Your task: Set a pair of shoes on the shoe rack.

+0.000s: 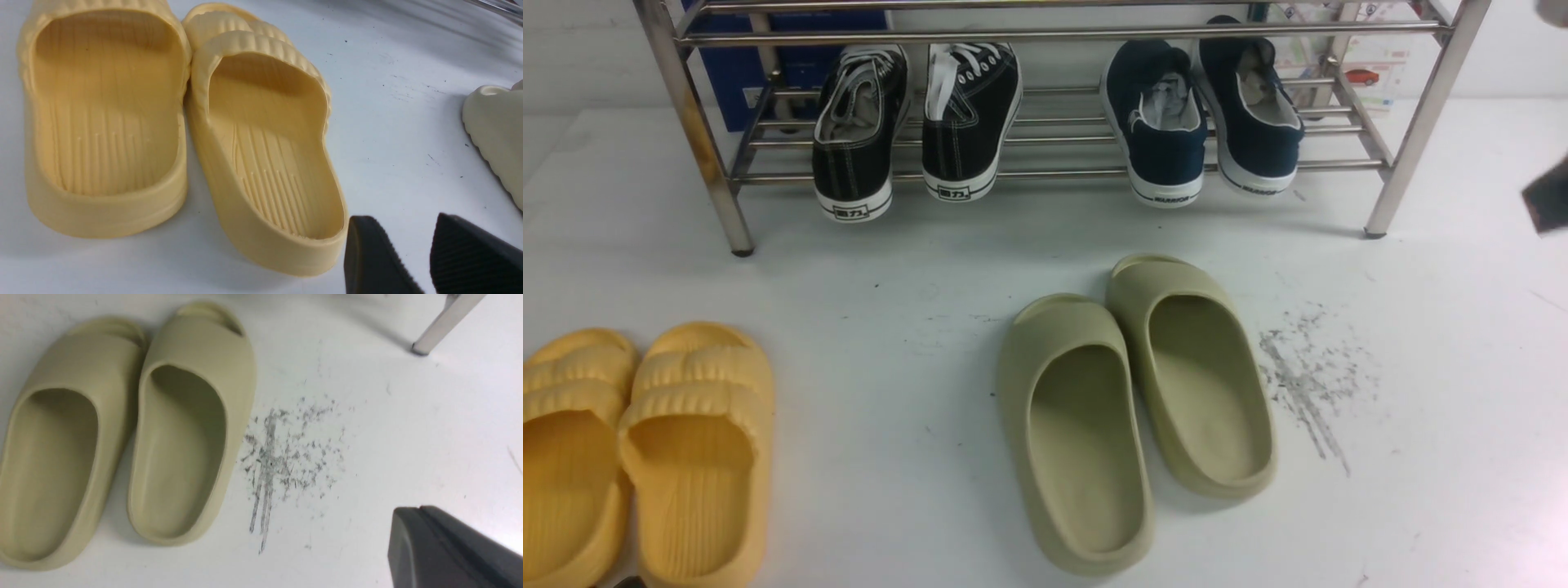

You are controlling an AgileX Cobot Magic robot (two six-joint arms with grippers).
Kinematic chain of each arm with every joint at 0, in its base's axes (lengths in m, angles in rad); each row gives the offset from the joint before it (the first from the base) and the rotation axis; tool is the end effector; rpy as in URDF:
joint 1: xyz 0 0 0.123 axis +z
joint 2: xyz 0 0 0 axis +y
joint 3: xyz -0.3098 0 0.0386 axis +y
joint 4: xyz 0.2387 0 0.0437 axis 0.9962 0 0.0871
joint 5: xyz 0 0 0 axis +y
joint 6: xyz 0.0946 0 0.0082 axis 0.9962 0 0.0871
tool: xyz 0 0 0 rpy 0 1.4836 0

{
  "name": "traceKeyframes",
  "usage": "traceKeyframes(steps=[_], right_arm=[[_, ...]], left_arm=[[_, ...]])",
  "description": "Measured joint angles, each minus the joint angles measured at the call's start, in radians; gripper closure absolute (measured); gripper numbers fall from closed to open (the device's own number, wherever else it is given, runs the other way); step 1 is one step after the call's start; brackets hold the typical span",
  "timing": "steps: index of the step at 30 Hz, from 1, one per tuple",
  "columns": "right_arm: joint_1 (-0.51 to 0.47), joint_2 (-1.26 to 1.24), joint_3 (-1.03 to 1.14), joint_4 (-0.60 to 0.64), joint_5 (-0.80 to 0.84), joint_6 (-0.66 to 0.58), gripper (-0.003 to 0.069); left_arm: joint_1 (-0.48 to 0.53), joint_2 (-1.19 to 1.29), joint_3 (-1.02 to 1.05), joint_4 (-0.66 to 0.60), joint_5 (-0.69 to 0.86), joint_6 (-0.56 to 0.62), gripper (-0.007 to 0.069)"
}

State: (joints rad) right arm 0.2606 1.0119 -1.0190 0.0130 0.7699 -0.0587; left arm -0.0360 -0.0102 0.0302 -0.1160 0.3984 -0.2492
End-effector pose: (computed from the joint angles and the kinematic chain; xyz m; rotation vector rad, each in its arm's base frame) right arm 0.1746 0.0474 0.3921 -0.3520 2.2215 0.1240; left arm 0.0189 -0.0050 0.1667 -0.2743 1.8914 -0.3085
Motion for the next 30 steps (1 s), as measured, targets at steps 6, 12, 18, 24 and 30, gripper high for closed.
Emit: traceKeyframes(steps=[6, 12, 18, 24, 30], right_arm=[[-0.106, -0.532, 0.543, 0.004, -0.336, 0.013, 0.0645], [-0.235, -0.973, 0.873, -0.013, -0.361, 0.053, 0.0645], [-0.278, -1.021, 1.021, -0.013, -0.330, 0.123, 0.0645], [-0.279, -1.022, 1.031, 0.008, -0.369, 0.132, 0.0645], [-0.279, -1.022, 1.032, 0.011, -0.375, 0.132, 0.0643]], left_arm=[[0.000, 0.000, 0.000, 0.000, 0.000, 0.000, 0.0386], [0.000, 0.000, 0.000, 0.000, 0.000, 0.000, 0.0386], [0.000, 0.000, 0.000, 0.000, -0.001, 0.000, 0.0386], [0.000, -0.001, 0.000, 0.000, 0.000, 0.000, 0.0386], [0.000, -0.001, 0.000, 0.000, 0.000, 0.001, 0.0386]])
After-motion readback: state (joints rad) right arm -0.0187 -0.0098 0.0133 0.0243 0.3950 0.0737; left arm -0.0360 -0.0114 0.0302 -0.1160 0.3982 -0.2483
